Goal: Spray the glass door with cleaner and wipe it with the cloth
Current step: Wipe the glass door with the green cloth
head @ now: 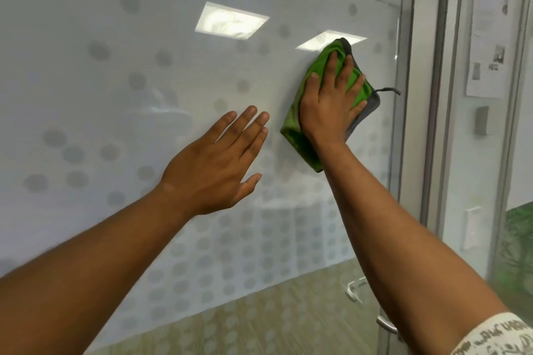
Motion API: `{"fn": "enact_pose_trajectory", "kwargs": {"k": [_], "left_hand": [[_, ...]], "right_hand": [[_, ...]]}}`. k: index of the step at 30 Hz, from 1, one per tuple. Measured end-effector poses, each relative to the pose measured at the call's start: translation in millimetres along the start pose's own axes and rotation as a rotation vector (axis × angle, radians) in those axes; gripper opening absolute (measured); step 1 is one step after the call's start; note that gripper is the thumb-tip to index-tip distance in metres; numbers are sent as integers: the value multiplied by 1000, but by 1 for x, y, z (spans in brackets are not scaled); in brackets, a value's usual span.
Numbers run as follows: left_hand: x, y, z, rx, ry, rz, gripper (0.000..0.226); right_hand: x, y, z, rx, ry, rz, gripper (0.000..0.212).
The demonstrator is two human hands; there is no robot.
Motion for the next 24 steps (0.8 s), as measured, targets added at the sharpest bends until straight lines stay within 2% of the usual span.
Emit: {"fn": "enact_pose_trajectory", "kwargs": {"k": [6, 12, 16, 18, 21, 24], "left_hand": [[0, -2, 0, 8, 9, 7, 79], [-1, -1, -1, 30, 10, -9, 80], [-1, 0, 0, 45, 10, -12, 80], [-1, 1, 0, 49, 11, -23, 81], [-1, -3, -2, 60, 18, -17, 81], [4, -9, -6, 56, 62, -8, 78]], "right_hand": [[4, 5, -24, 100, -244, -84, 61], [-3, 3, -59, 3, -190, -81, 59], [5, 7, -94, 164, -527, -169, 56], [5, 8, -98, 208, -624, -196, 55], [5, 9, -94, 216, -609, -163, 55], [7, 8, -84, 196, -511, -122, 56]]}}
Point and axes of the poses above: each hand's wrist, its own x-axis away from the middle knuckle, its own y-axis out of the palm, z = x × y, the point moved 6 cm from there along -x, towards the middle knuckle, and after that the axes turned 13 degrees about -z, right-handed, at the moved point
